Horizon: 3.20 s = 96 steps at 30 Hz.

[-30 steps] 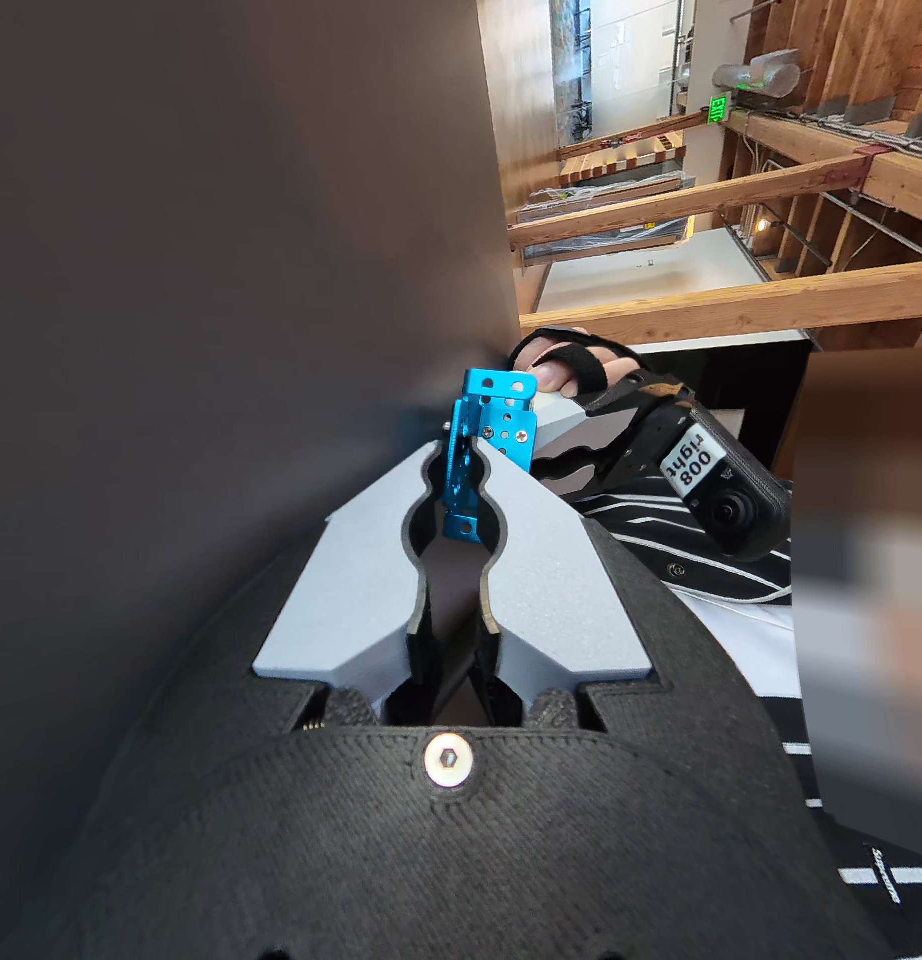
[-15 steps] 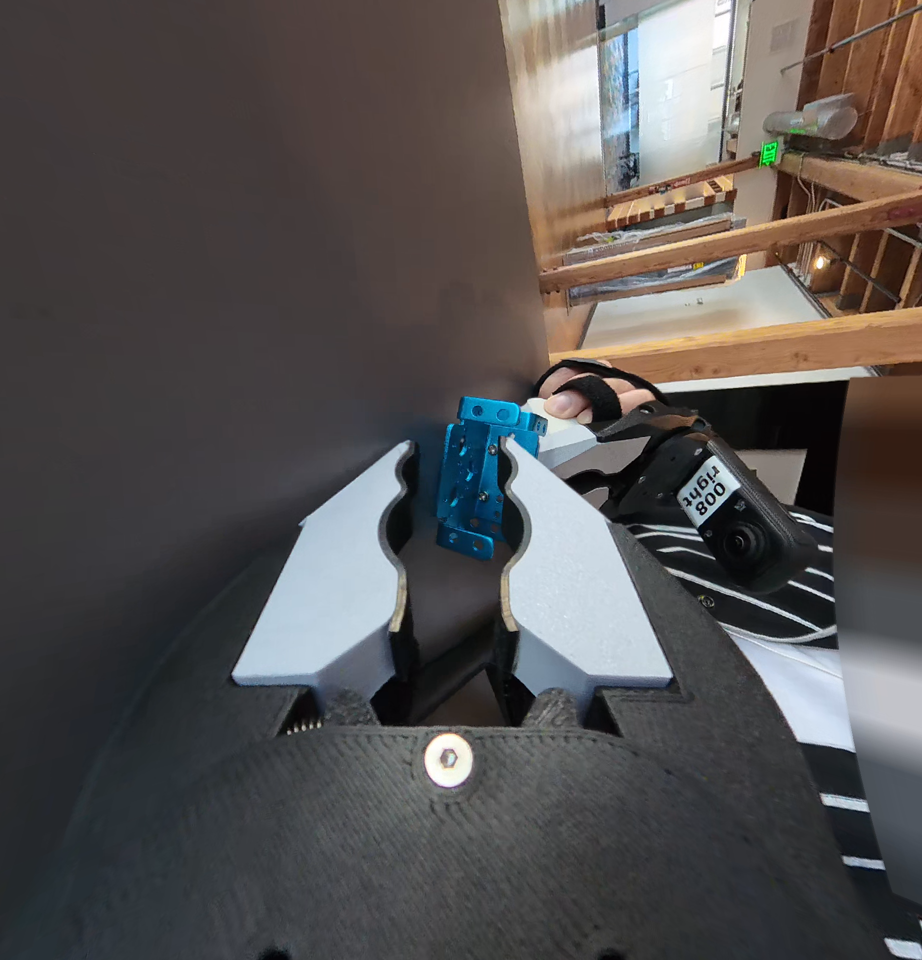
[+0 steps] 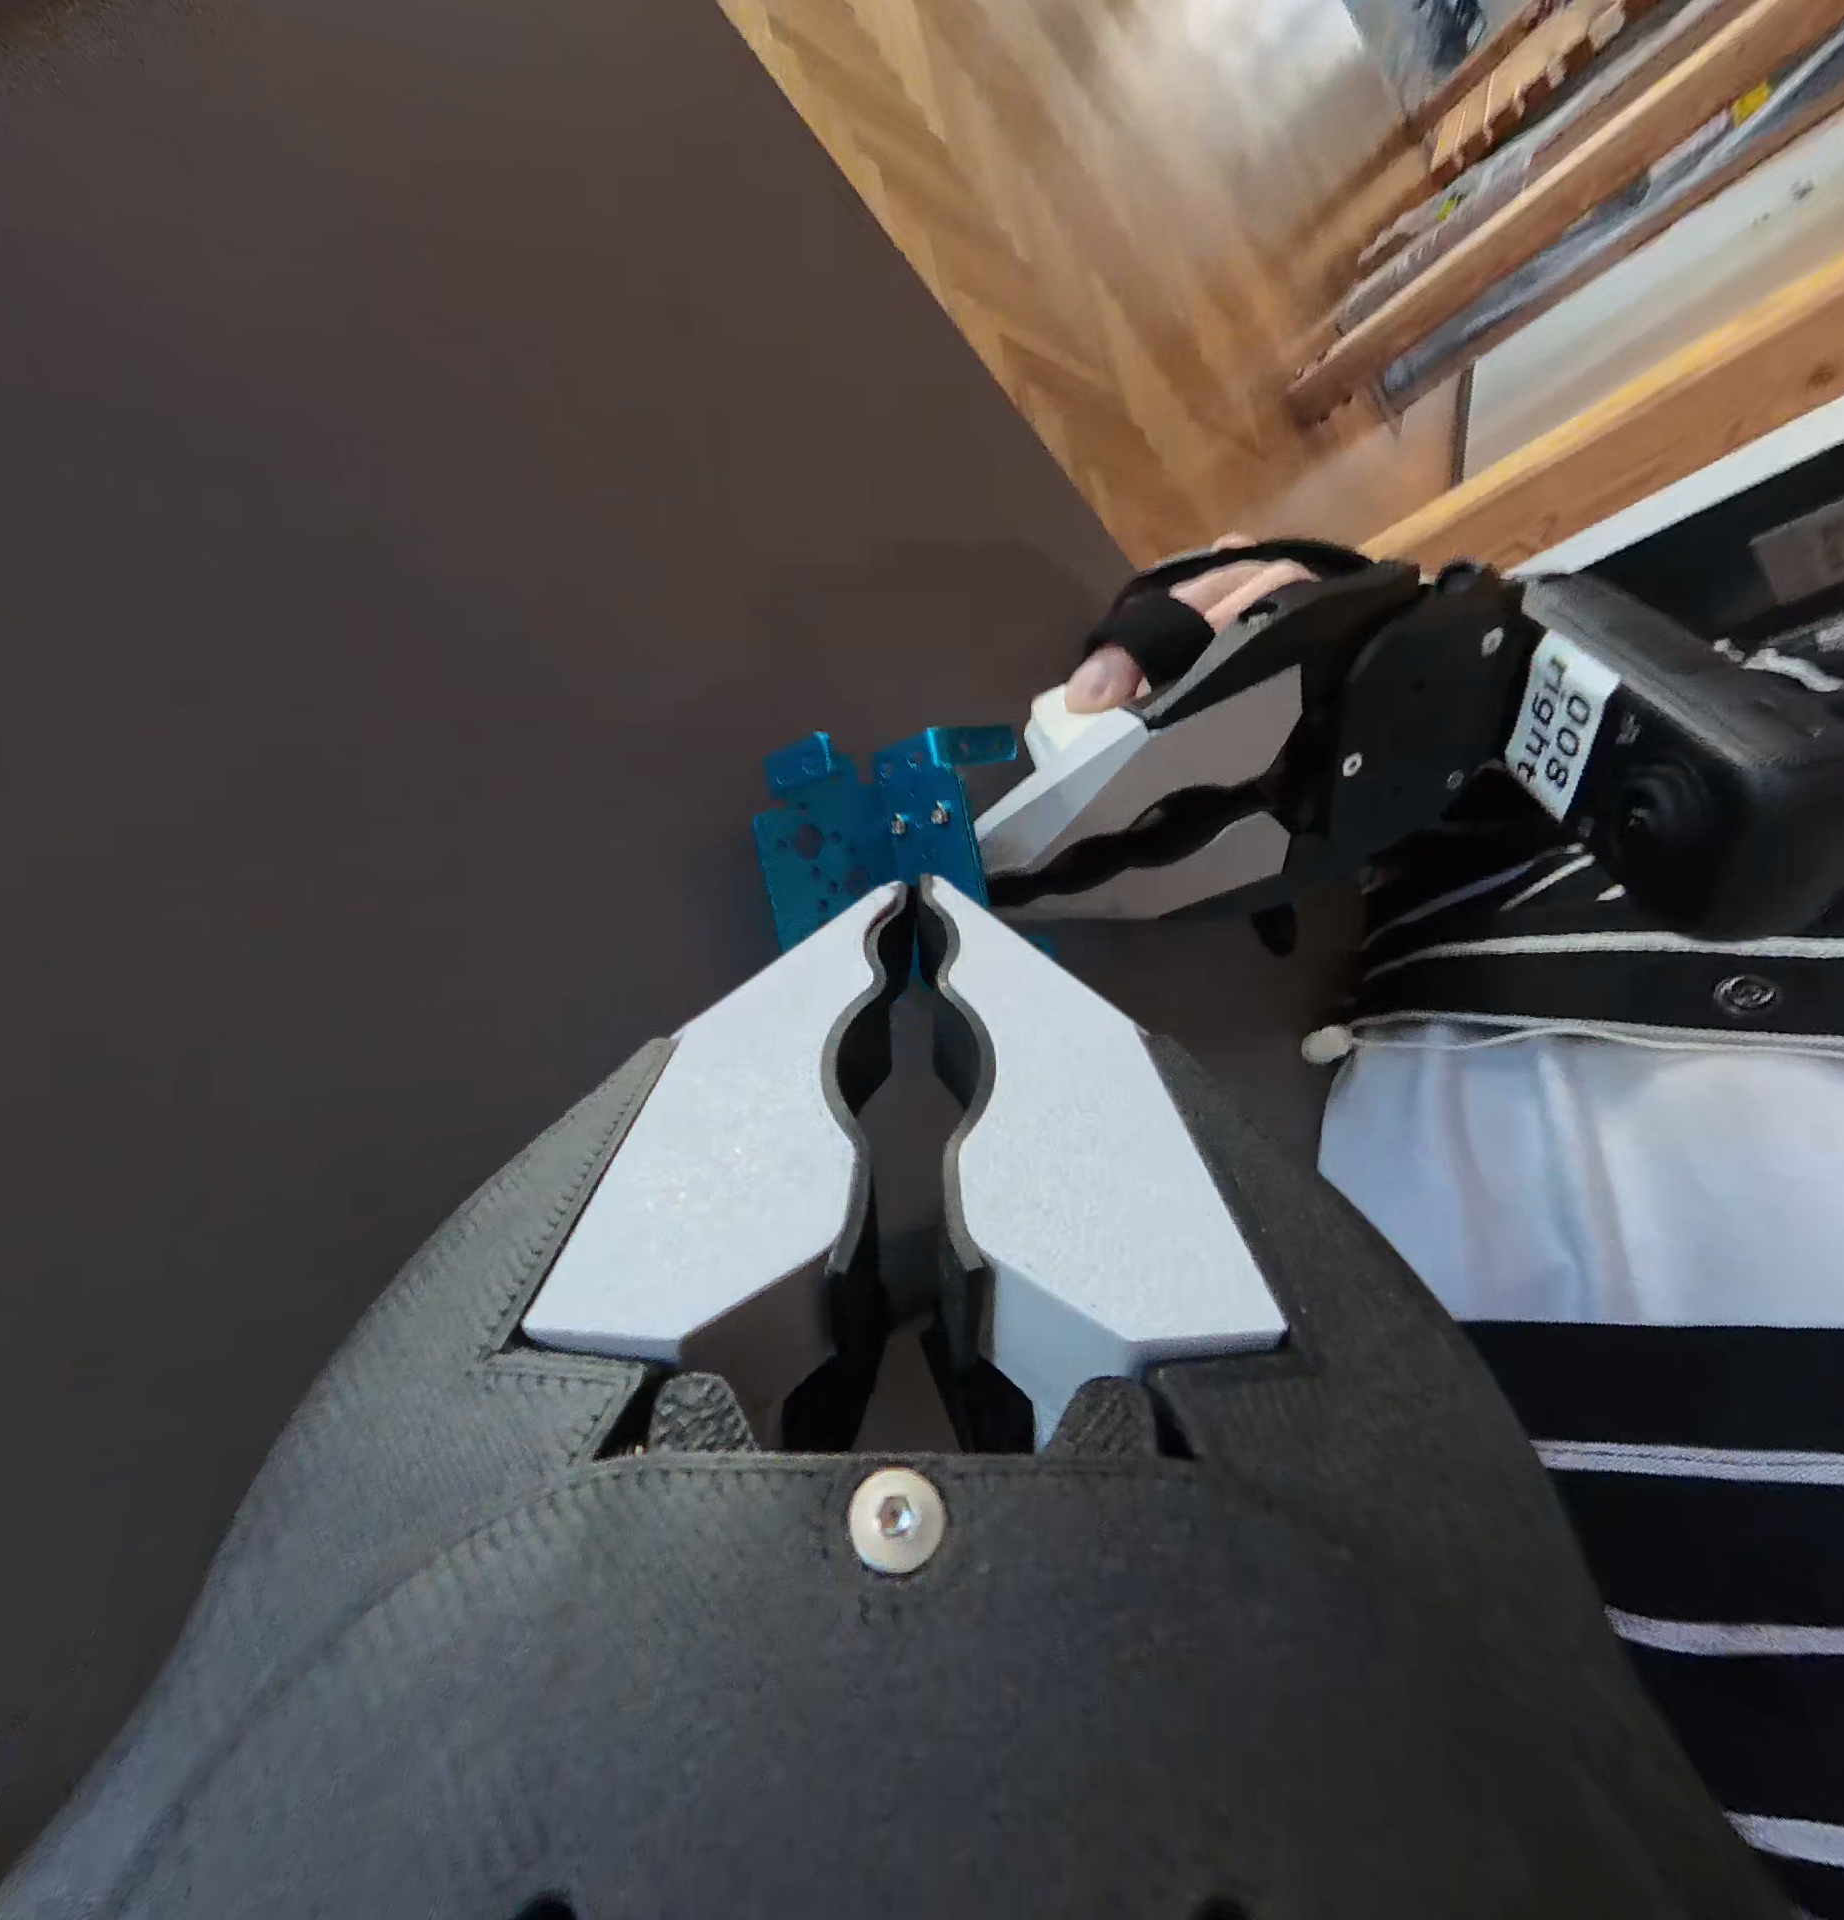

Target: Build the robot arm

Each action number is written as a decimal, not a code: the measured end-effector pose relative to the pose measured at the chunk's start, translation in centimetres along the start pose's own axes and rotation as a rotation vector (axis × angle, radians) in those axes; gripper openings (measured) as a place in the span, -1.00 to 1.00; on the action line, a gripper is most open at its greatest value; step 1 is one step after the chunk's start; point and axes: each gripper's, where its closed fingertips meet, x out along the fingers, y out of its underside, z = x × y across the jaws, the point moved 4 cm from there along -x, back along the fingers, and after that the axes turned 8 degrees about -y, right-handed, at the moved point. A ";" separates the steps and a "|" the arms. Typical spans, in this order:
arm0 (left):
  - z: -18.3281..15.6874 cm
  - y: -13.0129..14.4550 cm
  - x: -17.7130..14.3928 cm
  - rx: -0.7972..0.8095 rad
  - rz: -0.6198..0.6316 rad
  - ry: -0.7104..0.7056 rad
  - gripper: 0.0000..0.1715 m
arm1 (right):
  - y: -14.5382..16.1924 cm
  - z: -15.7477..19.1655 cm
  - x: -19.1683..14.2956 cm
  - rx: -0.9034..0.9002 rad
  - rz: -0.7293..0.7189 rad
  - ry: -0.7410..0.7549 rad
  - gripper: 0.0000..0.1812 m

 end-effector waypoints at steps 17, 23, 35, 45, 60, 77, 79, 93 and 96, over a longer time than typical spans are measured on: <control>-0.7 2.2 3.1 0.061 0.063 0.047 -1.00 | -0.1 0.0 0.0 -0.036 0.005 0.045 -1.00; -0.9 2.6 3.1 0.036 0.050 0.075 -1.00 | 0.0 0.0 0.0 -0.036 0.005 0.048 -1.00; -1.4 2.9 3.4 0.022 0.029 0.145 -1.00 | 0.1 -0.2 -0.2 -0.023 0.011 0.070 -1.00; -2.0 3.0 3.4 0.145 0.017 0.132 -1.00 | 0.2 -0.2 -0.2 -0.015 0.016 0.072 -1.00; -2.0 2.8 3.7 0.121 0.019 0.155 -1.00 | 1.3 -0.4 -4.6 0.210 -0.083 -0.023 -0.93; -3.7 3.0 5.1 0.169 0.060 0.177 -1.00 | 2.0 0.4 -4.5 0.232 -0.087 -0.108 -0.91; -3.6 3.0 5.2 0.176 0.064 0.168 -1.00 | 2.3 0.3 -4.4 0.259 -0.092 -0.125 -0.91; -3.5 2.9 5.4 0.175 0.057 0.138 -1.00 | 2.7 0.4 -4.5 0.315 -0.118 -0.292 -0.83; -3.5 2.8 5.5 0.165 0.051 0.137 -1.00 | 2.9 0.1 -4.2 0.366 -0.111 -0.317 -0.80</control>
